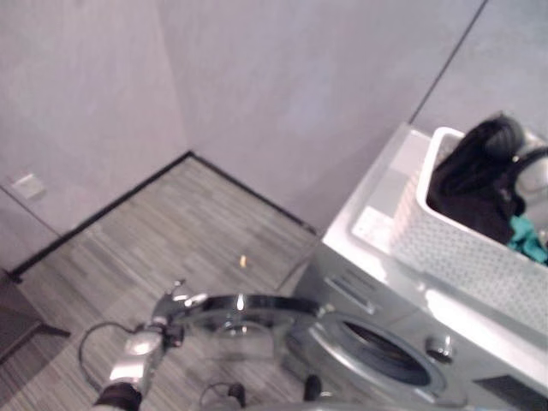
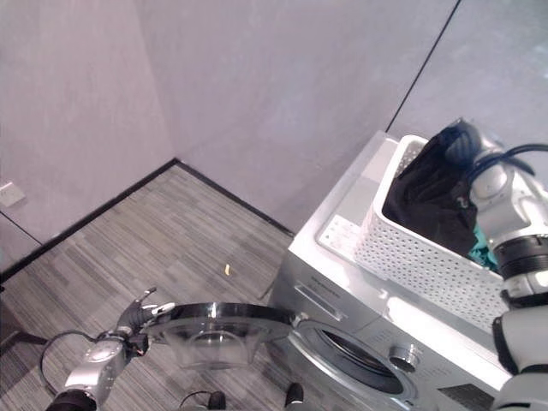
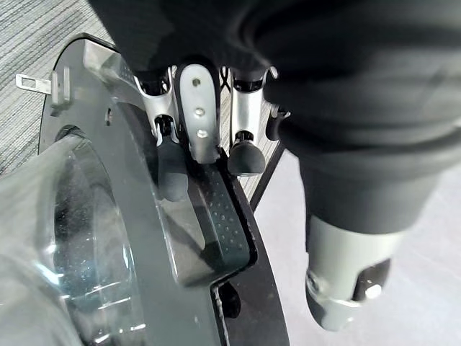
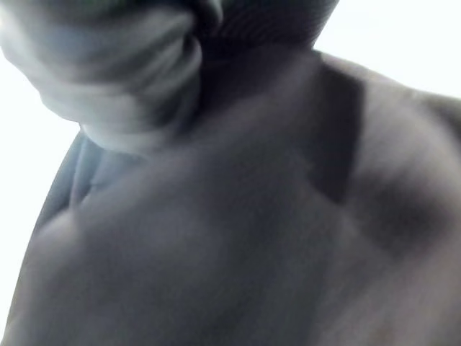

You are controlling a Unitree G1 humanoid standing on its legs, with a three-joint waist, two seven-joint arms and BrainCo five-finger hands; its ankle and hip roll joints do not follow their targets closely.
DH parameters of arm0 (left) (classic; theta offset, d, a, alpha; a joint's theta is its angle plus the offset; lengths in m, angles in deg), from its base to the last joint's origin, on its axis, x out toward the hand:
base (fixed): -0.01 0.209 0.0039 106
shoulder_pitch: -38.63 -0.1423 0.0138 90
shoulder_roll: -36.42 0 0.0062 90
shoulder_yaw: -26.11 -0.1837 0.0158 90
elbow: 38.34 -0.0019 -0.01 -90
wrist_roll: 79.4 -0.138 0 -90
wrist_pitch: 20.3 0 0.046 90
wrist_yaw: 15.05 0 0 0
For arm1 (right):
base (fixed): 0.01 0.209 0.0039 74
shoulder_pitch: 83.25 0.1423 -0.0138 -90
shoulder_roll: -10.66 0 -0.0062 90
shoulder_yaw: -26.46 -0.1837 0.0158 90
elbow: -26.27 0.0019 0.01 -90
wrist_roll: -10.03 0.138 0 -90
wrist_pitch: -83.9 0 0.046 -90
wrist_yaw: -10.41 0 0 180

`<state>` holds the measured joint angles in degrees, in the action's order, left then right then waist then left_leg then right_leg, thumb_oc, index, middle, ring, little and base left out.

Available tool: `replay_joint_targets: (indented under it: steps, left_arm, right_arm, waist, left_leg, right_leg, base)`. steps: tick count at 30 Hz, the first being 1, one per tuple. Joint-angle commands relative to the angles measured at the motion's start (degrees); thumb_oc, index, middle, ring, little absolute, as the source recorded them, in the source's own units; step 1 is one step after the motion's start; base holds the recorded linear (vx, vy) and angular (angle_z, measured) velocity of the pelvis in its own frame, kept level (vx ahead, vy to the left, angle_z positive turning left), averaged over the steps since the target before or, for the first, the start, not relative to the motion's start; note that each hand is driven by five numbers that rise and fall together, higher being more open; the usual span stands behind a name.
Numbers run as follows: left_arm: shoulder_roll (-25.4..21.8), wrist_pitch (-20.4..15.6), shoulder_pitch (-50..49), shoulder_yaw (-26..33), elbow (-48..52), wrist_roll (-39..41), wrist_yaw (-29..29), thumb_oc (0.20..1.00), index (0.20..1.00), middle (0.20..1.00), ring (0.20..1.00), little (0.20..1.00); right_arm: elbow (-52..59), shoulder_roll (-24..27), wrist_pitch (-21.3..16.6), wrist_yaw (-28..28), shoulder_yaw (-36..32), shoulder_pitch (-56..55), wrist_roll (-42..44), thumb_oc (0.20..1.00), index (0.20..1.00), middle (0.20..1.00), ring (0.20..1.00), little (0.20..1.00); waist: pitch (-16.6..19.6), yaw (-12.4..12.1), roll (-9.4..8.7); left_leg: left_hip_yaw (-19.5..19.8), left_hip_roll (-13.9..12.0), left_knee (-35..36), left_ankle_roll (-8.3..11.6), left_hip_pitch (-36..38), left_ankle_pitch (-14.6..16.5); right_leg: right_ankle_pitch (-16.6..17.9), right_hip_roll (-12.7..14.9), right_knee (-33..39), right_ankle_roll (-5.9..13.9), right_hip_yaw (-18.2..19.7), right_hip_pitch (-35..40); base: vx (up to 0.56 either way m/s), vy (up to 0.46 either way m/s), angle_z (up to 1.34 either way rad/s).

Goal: Grab the laundry basket,head to the washer,open it,put in the laundry and shut it.

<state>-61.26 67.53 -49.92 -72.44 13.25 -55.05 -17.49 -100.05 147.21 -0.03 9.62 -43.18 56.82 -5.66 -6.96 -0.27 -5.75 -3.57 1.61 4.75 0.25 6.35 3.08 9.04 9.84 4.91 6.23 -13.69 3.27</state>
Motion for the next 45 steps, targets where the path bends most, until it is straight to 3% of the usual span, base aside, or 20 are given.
replay_joint_targets:
  steps: [1,11,34,45]
  left_arm:
    - [8.64,2.58,-0.55,-9.96,-4.68,-0.97,-2.29,1.0,1.0,1.0,1.0,1.0]
    - [7.48,1.82,0.21,-10.06,-6.45,-1.57,-1.34,1.0,1.0,1.0,1.0,1.0]
    - [6.47,-0.81,2.46,-9.05,-10.99,-0.39,2.44,1.0,1.0,1.0,1.0,1.0]
    - [6.36,-1.96,1.87,-7.91,-12.48,-0.62,3.26,1.0,1.0,1.0,1.0,1.0]
  right_arm:
    - [-0.5,5.79,-0.12,7.21,-0.38,11.6,-5.11,0.2,0.2,0.2,0.2,0.2]
    - [-4.04,8.0,0.9,13.05,2.06,21.17,-5.87,0.2,0.2,0.2,0.2,0.2]
    - [-9.74,10.2,-0.04,23.33,22.19,52.57,-1.64,0.2,0.2,0.2,0.2,0.2]
    - [-7.25,10.39,-1.27,27.04,22.31,56.0,-0.77,0.2,0.2,0.2,0.2,0.2]
  waist:
    - [2.85,-0.33,0.73]
    - [4.03,-1.33,-0.08]
    - [6.5,-2.12,-1.35]
    - [7.64,-2.27,-1.31]
  left_leg:
    - [1.84,-4.92,-2.8,-0.46,2.07,6.31]
    - [2.6,-5.14,-2.8,-0.28,2.16,6.25]
    - [4.5,-6.28,-3.35,1.09,1.87,6.0]
    - [4.04,-5.23,-3.32,0.43,2.31,6.24]
  right_leg:
    - [-9.19,-1.76,-10.52,-0.08,-0.17,-6.47]
    - [-9.46,-1.93,-10.15,-0.11,-0.6,-5.52]
    - [-10.72,-2.39,-9.89,-0.51,-2.68,-3.72]
    - [-10.11,-1.37,-9.89,0.12,-2.18,-3.5]
  base:
    - [0.0,0.006,-0.04]
    - [0.0,-0.003,0.0]
    - [0.01,-0.011,0.05]
    - [-0.02,0.034,-0.02]
